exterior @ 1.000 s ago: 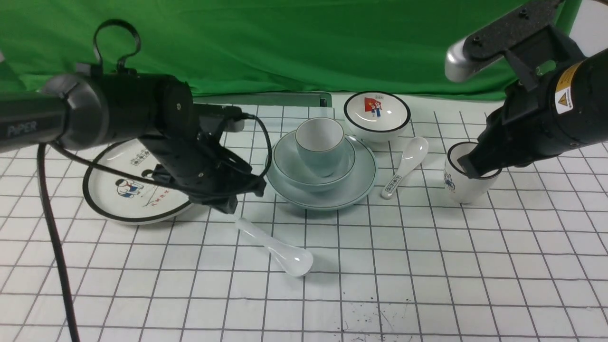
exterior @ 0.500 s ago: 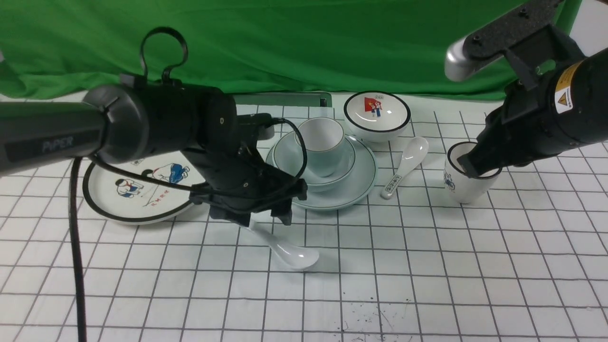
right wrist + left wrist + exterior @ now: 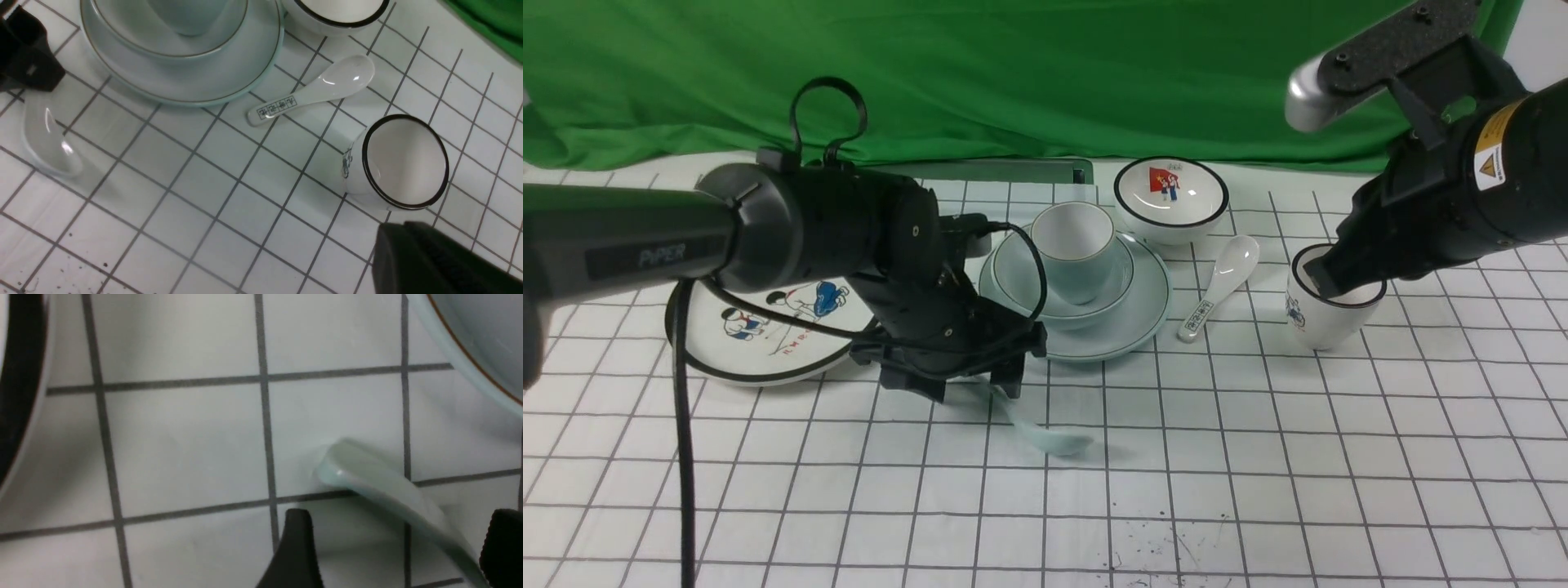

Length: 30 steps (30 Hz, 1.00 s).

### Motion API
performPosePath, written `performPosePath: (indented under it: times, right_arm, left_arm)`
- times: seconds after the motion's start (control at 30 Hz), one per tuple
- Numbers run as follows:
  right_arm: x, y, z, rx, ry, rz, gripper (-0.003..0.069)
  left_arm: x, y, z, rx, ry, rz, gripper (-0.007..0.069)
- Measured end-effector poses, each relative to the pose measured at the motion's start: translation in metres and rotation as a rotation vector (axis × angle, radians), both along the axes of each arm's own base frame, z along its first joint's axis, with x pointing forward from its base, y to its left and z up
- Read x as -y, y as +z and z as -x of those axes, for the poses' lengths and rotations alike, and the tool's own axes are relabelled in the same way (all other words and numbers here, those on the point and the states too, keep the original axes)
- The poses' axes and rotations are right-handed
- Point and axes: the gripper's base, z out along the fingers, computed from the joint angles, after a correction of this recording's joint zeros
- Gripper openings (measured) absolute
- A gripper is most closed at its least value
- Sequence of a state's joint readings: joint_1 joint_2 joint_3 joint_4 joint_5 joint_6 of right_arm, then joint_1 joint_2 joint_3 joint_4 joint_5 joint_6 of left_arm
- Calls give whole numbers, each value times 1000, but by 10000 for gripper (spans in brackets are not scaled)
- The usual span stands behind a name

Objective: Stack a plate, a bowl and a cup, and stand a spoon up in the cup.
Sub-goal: Use the left arm to grab a blue soup spoon

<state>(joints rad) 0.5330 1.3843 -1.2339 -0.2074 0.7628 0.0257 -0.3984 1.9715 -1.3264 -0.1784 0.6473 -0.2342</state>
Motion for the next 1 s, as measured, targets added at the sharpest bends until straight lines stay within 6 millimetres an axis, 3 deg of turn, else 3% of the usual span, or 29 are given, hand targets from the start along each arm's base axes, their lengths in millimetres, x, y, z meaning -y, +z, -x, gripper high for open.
performPosePath:
  times: [0.13, 0.5, 0.57, 0.73, 0.83, 0.9, 1.0]
  right_arm:
    - [0, 0, 0, 0, 0, 0, 50]
    - [0, 0, 0, 2, 1, -2, 50]
    - [0, 0, 0, 2, 1, -2, 50]
    - [0, 0, 0, 2, 1, -2, 50]
    - [0, 0, 0, 2, 1, -2, 50]
    - [0, 0, 0, 3, 1, -2, 50]
    - [0, 0, 0, 3, 1, -2, 50]
  left_arm:
    - [-2, -1, 2, -21, -14, -23, 467]
    - [1, -1, 4, -26, -54, -27, 180]
    - [1, -1, 4, -19, -66, -31, 178]
    - [1, -1, 4, -12, -114, -38, 279]
    - [1, -1, 6, -23, -132, -43, 300]
    - [2, -2, 6, -26, -142, -43, 261]
    - [1, -1, 5, -11, -152, -47, 106]
